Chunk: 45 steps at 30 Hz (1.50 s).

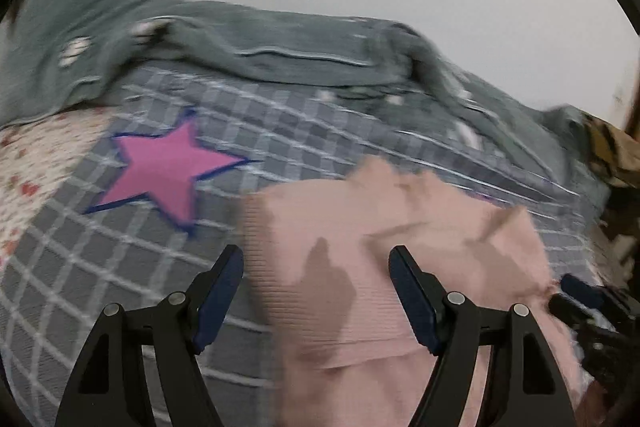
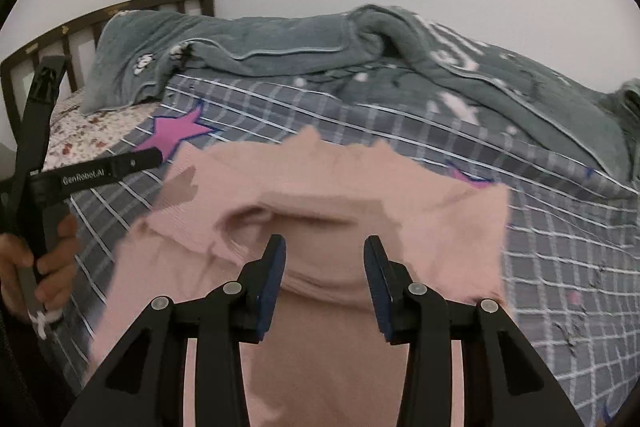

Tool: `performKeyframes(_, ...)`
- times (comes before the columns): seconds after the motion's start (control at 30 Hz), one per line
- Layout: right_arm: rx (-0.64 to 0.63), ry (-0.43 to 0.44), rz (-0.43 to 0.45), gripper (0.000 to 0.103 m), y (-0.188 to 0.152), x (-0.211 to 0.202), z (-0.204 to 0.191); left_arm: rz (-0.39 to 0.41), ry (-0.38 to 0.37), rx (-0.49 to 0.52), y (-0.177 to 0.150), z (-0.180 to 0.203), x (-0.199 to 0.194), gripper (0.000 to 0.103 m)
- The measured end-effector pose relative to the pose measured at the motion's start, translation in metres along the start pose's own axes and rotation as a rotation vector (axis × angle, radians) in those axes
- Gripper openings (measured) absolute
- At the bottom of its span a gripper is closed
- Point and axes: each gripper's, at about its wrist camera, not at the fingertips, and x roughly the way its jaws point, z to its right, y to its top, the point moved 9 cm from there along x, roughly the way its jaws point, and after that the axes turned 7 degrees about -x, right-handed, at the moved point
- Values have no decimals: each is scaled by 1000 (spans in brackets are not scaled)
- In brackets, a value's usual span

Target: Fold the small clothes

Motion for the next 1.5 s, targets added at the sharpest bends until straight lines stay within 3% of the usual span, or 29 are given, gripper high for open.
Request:
performKeyframes(0.1, 12, -35, -8, 40, -18, -7, 23, -11, -98, 31, -4, 36, 3, 78)
performKeyframes(0.2, 52, -49, -15, 40, -34, -7, 44, -17, -150, 89, -13, 69, 8, 82)
performKeyframes(0.3, 85, -56, -30, 40, -44, -1, 59, -26, -81, 171, -26, 89, 23, 82)
performKeyframes(0.43, 125, -66, -48, 40, -54, 10, 74, -46, 81, 261, -38, 91, 48, 81)
performKeyframes(0.47, 134, -71, -55, 40, -57, 13, 78, -26, 119, 268, -37, 89, 49, 72)
performKeyframes(0.53, 159, -86, -83, 40, -64, 22, 85, 4, 142, 244, -31, 80, 47, 54)
performKeyframes(0.57, 172, -90, -94, 40, -66, 25, 88, 10, 137, 208, -26, 72, 44, 50)
performKeyframes(0.7, 220, -106, -131, 40, -70, 35, 103, 72, 134, 64, -6, 34, 25, 53)
performKeyframes(0.83, 201, -110, -143, 40, -63, 44, 109, 102, 116, -20, 5, 5, 10, 65)
performKeyframes(1.0, 165, -168, -170, 40, -56, 55, 117, 92, 141, -94, 5, -22, 6, 65)
performKeyframes(1.17, 249, -132, -130, 39, -54, 52, 134, 87, 170, -97, 0, -35, 5, 65)
performKeyframes(1.27, 336, -128, -101, 24, -58, 49, 153, 79, 173, -92, -1, -35, 6, 65)
performKeyframes(1.4, 456, -76, -131, 24, -74, 56, 170, 45, 176, -66, -8, -29, 13, 65)
performKeyframes(1.5, 423, -76, -157, 24, -78, 56, 167, 11, 183, -24, -14, -22, 19, 65)
